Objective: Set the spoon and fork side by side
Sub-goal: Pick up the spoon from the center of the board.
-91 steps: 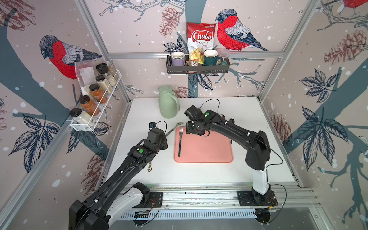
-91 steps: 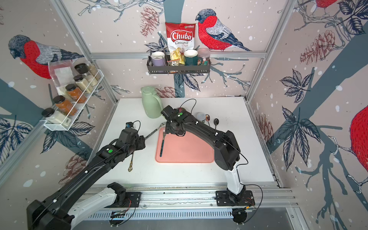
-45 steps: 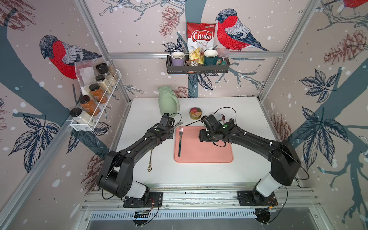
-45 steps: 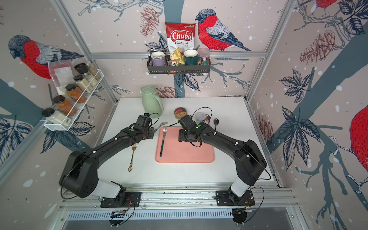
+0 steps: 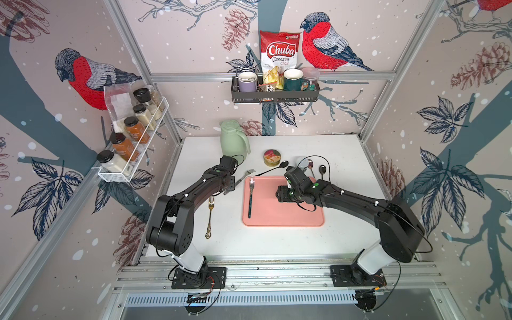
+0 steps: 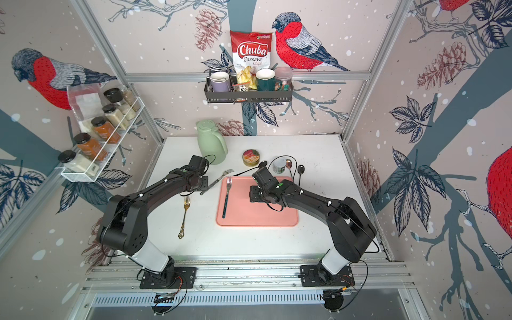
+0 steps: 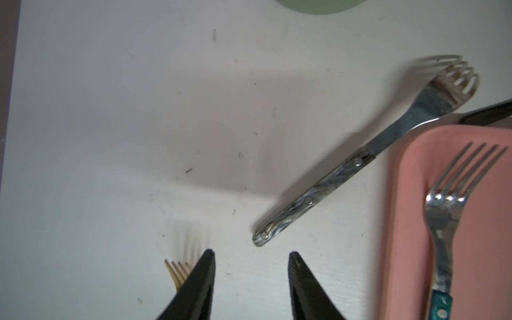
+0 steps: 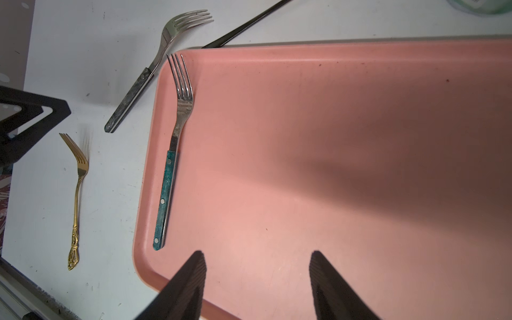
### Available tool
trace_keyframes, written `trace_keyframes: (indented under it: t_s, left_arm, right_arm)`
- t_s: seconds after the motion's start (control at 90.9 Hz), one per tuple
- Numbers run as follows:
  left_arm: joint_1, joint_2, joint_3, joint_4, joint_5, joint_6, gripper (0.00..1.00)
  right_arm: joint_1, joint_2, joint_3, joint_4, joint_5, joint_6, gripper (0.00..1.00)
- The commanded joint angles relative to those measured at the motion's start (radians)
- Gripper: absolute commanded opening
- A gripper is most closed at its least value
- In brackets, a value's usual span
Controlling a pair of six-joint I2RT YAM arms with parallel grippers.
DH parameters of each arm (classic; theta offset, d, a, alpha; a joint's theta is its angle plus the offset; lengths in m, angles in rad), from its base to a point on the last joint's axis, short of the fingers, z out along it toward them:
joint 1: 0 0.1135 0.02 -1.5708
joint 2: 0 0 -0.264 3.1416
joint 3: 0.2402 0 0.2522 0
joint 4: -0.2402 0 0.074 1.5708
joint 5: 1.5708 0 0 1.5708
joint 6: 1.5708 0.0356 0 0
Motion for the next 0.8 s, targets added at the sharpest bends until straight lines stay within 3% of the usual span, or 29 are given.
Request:
trace_keyframes:
  t_s: [0.0,0.11,0.176,0.264,0.385,0.506,0.792]
  left_arm:
    - [0.005,-0.054,-0.031,-0.052,-0.044,-0.097,0.41]
    - [0.004,-0.117,-0.106,-0.163,-0.115,-0.286,0.39]
    - [0.005,-0.147,-0.152,-0.179,-0.11,-0.314,0.39]
    - [0.005,-0.206,-0.191,-0.17,-0.116,-0.314,0.4]
    - [-0.007,-0.232,-0.188,-0.161,-0.03,-0.272,0.4]
    - [-0.083,-0.207,-0.139,-0.157,-0.006,-0.245,0.42]
    - [-0.229,-0.078,0.032,-0.137,0.007,-0.202,0.43]
  right_arm:
    - [0.002,0.016,-0.009,0.061,-0.014,-0.027,0.62]
    - [0.001,0.04,-0.012,0.076,-0.026,-0.027,0.61]
    - [0.0,0.048,-0.014,0.09,-0.038,-0.029,0.62]
    - [0.0,0.051,-0.02,0.109,-0.045,-0.025,0.62]
    - [-0.004,0.039,-0.032,0.105,-0.023,-0.01,0.62]
    - [-0.047,0.015,-0.059,0.1,-0.017,0.037,0.62]
    - [-0.259,-0.124,-0.105,-0.016,-0.01,0.065,0.6]
